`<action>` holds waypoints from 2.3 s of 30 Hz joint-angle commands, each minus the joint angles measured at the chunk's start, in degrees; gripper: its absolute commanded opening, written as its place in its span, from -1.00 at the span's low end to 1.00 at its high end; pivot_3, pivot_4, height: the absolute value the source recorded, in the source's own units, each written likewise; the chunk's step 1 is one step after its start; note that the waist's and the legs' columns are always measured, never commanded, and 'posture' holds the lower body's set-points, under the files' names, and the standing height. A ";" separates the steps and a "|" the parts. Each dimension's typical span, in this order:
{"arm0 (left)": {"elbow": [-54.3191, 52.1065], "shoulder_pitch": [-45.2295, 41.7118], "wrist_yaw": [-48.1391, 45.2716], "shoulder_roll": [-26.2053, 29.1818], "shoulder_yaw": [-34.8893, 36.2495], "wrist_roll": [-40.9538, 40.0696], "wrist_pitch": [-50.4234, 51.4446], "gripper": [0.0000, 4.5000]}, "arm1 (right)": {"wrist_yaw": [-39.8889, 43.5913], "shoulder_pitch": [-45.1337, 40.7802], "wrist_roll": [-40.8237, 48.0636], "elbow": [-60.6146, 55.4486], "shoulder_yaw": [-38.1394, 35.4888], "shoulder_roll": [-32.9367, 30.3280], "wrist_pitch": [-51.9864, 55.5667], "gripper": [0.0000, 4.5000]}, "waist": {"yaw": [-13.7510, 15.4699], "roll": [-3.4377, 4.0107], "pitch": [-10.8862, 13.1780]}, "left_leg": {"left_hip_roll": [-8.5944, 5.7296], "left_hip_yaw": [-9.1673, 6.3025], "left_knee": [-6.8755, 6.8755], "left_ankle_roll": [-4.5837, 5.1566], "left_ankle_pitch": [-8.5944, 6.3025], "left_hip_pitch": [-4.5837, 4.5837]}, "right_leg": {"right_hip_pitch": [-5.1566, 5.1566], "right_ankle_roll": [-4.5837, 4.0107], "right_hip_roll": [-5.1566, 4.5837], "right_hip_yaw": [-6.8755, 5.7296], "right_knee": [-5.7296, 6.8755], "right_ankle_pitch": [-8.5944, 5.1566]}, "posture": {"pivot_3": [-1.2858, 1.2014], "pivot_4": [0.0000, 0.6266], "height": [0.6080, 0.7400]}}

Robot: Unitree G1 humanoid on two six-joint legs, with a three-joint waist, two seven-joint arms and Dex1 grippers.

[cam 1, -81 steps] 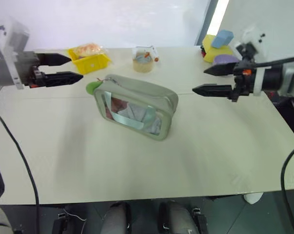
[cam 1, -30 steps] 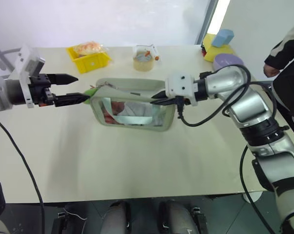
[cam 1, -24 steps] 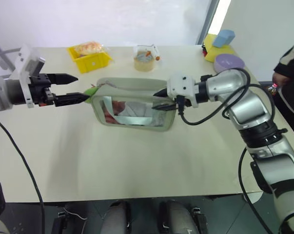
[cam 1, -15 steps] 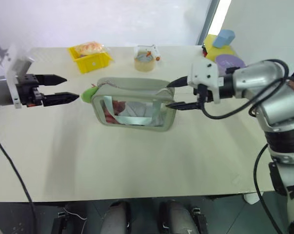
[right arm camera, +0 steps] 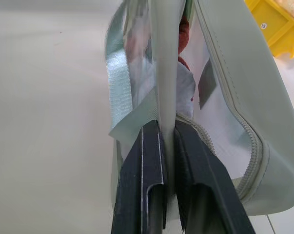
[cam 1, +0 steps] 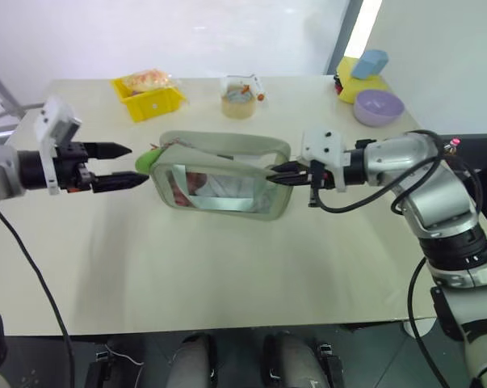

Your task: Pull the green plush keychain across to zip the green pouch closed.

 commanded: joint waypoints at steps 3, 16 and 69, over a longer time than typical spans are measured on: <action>0.50 -0.58 1.29 -1.15 -1.00 3.03 -4.23 0.63 | 0.11 -0.71 -0.68 -0.55 -0.02 0.48 -1.74 -1.00 | 0.02 0.00 0.00 | 0.00 0.01 0.00 0.00 0.00 0.00 | 0.00 0.00 0.01 0.00 0.00 0.00 | 0.03 -0.52 0.98; 4.94 -11.07 -3.51 -0.63 -1.37 2.93 -4.47 -1.00 | -0.56 -1.36 -2.39 2.09 -0.23 2.23 -4.17 -1.00 | -0.05 -0.01 0.00 | 0.00 0.08 0.01 0.00 0.00 0.01 | 0.00 0.00 0.02 -0.01 0.01 0.00 | 0.03 -0.52 0.98; 7.85 -6.98 -1.96 -6.05 -6.79 11.52 -13.84 -0.98 | -0.67 -3.45 -3.53 5.42 -0.16 5.90 -4.29 -1.00 | -0.05 -0.02 -0.05 | 0.00 0.00 0.09 0.00 0.00 0.04 | 0.07 0.01 0.04 -0.01 0.05 0.00 | 0.03 -0.52 0.98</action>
